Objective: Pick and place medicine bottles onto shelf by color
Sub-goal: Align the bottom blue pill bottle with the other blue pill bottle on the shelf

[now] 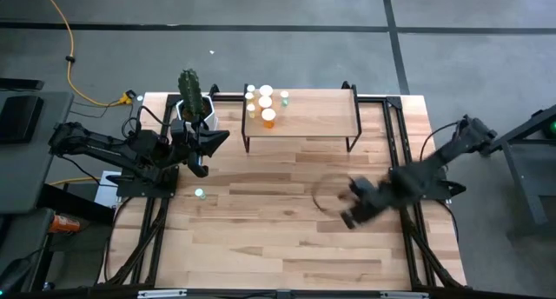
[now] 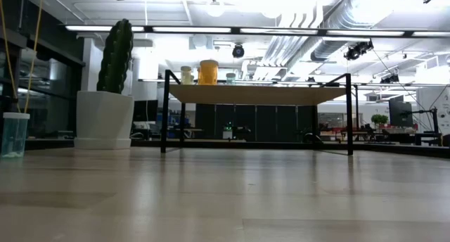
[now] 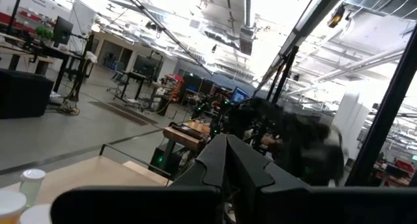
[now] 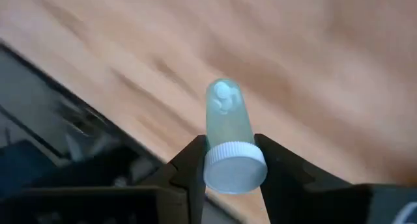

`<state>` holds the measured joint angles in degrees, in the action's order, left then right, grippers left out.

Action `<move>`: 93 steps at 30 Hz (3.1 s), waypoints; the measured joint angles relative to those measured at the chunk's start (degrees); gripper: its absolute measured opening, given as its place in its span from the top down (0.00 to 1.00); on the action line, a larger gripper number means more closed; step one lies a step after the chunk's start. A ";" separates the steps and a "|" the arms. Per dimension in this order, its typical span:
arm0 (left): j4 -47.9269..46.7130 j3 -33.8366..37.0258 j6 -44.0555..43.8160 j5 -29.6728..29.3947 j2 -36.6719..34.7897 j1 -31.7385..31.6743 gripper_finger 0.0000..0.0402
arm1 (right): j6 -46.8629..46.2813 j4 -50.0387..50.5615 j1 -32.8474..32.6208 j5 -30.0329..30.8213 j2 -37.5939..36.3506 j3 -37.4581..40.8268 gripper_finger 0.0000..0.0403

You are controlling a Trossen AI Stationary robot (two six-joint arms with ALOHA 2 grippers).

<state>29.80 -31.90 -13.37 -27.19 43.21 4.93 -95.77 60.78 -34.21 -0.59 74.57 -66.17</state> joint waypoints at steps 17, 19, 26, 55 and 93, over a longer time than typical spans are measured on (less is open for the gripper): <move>-43.89 -27.38 -6.14 0.62 20.36 -7.84 1.00 | 69.40 5.37 35.70 7.31 19.78 -39.78 0.74; -43.32 -29.05 -5.75 1.78 23.25 -9.27 1.00 | 73.21 5.65 36.91 6.64 22.38 -42.98 0.74; -40.40 -31.58 -4.61 2.90 29.20 -12.79 1.00 | 79.33 6.73 38.86 6.44 28.25 -50.11 0.74; -39.20 -31.61 -5.56 11.46 33.46 -14.72 1.00 | 80.42 -2.15 40.81 6.48 28.63 -50.84 0.74; -48.85 -31.58 -1.47 7.02 9.81 -14.12 1.00 | 79.28 -25.46 55.82 12.10 32.09 -30.41 0.74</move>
<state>-19.05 -63.48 -14.84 -20.16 53.02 -9.19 -16.49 35.32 21.61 11.50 106.66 -96.57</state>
